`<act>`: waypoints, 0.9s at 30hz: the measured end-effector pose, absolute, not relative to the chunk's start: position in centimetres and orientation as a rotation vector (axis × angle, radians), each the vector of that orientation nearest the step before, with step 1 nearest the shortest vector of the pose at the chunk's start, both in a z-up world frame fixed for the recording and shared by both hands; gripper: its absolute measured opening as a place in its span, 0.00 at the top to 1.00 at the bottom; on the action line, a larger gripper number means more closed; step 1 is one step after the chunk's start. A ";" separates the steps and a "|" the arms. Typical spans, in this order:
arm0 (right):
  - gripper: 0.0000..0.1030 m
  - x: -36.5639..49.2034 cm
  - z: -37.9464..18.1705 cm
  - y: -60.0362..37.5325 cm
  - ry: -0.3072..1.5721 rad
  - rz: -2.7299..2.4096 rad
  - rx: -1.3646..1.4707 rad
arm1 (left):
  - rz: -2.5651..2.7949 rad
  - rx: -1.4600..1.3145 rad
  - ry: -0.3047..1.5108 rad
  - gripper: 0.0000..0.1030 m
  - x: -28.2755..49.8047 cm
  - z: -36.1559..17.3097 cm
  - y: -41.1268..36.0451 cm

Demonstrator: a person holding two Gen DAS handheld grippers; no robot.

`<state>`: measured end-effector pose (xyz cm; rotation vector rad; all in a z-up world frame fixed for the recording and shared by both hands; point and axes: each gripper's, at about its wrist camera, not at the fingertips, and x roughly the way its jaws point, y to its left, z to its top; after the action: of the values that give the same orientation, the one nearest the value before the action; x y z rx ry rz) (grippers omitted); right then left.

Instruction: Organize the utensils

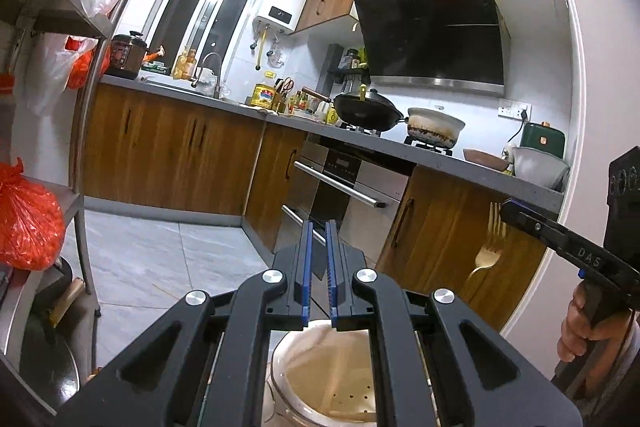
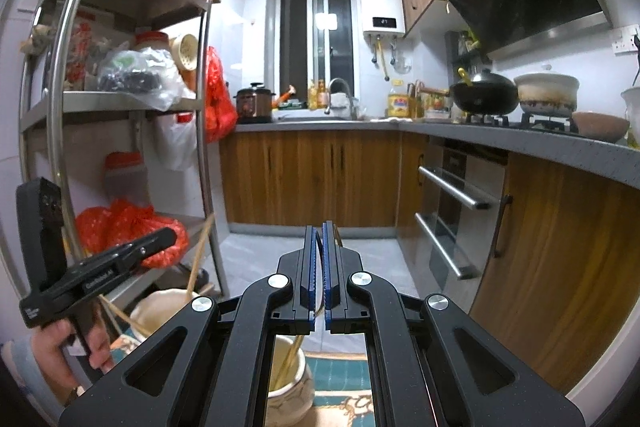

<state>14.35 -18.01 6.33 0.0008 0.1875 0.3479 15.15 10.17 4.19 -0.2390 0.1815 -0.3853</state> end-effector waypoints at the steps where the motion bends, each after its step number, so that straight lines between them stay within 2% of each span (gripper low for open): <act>1: 0.96 14.4 6.2 -18.0 0.191 0.350 0.002 | -0.383 -0.234 0.183 0.94 15.1 4.2 10.1; 20: 0.96 16.9 4.3 -17.9 0.260 0.318 0.023 | -0.343 -0.167 0.226 0.93 14.6 4.8 9.5; 21: 0.95 17.1 4.2 -18.1 0.267 0.317 0.029 | -0.344 -0.164 0.226 0.93 14.6 4.9 9.5; 25: 0.80 17.4 3.9 -18.4 0.290 0.315 0.048 | -0.342 -0.156 0.223 0.93 14.2 5.1 9.4; 27: 0.76 17.4 3.8 -18.6 0.295 0.321 0.053 | -0.336 -0.153 0.224 0.93 14.2 5.3 9.4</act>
<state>17.44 -18.62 3.76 0.0531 0.2954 0.3205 14.17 9.43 5.27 -0.1529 0.2236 -0.3365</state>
